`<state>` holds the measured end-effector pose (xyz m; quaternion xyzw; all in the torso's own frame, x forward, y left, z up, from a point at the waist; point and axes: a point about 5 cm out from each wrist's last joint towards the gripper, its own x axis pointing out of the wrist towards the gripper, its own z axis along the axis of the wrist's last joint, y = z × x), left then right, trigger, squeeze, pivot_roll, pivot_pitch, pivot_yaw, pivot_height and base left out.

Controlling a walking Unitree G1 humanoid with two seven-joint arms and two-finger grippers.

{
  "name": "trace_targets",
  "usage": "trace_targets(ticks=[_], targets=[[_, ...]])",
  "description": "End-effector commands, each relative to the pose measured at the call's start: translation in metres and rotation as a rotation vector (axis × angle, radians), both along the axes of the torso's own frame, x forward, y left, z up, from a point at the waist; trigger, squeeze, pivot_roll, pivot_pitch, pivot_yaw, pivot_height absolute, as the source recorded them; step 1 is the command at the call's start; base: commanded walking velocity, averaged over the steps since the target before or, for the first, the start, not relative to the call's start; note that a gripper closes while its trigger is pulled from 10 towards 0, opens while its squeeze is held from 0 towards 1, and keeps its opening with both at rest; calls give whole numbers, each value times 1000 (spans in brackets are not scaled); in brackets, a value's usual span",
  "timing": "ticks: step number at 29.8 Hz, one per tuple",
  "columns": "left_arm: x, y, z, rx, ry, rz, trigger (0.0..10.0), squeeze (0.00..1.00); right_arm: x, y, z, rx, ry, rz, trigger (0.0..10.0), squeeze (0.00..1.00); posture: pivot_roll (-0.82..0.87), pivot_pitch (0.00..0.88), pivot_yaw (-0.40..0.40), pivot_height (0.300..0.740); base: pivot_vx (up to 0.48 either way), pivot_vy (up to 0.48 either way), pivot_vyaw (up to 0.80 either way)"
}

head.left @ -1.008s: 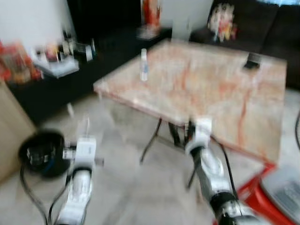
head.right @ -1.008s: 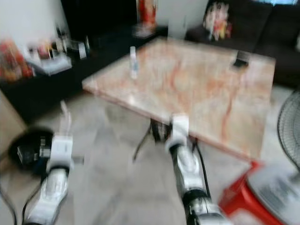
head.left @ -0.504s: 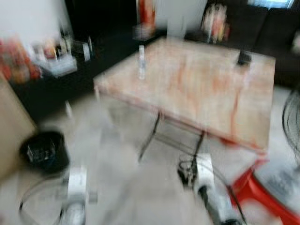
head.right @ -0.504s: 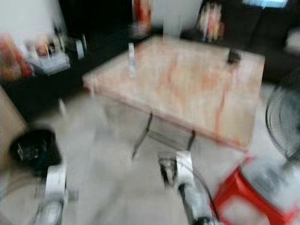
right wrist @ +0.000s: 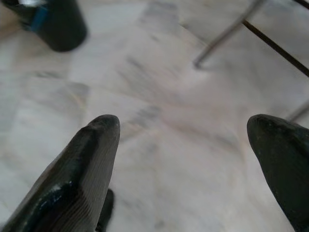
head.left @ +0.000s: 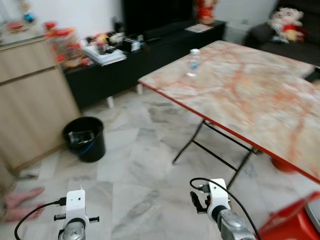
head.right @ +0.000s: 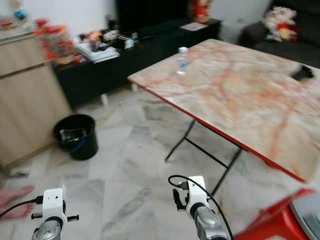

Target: Picking trash to rubbish bin

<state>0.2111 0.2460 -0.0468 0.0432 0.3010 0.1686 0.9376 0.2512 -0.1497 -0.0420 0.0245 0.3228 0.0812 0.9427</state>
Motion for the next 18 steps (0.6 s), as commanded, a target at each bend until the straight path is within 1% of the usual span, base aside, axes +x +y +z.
trace_targets(ticks=[1,8,13,18], targets=[[5,-2,2,-16,-8,4,10000,0,0,-1,-1,-6,10,-3,10000,0,79,0,-11,740,0,0,769],[8,3,4,-19,-9,7,10000,0,3,1,1,-6,9,5,10000,0,87,0,-8,740,0,0,774],[5,1,1,-21,13,-11,10000,0,1,0,0,3,18,-17,10000,0,81,0,2,740,0,0,771],[-2,1,-4,-17,51,-6,10000,0,-7,-1,-7,17,52,-49,10000,0,79,0,16,740,0,0,0]])
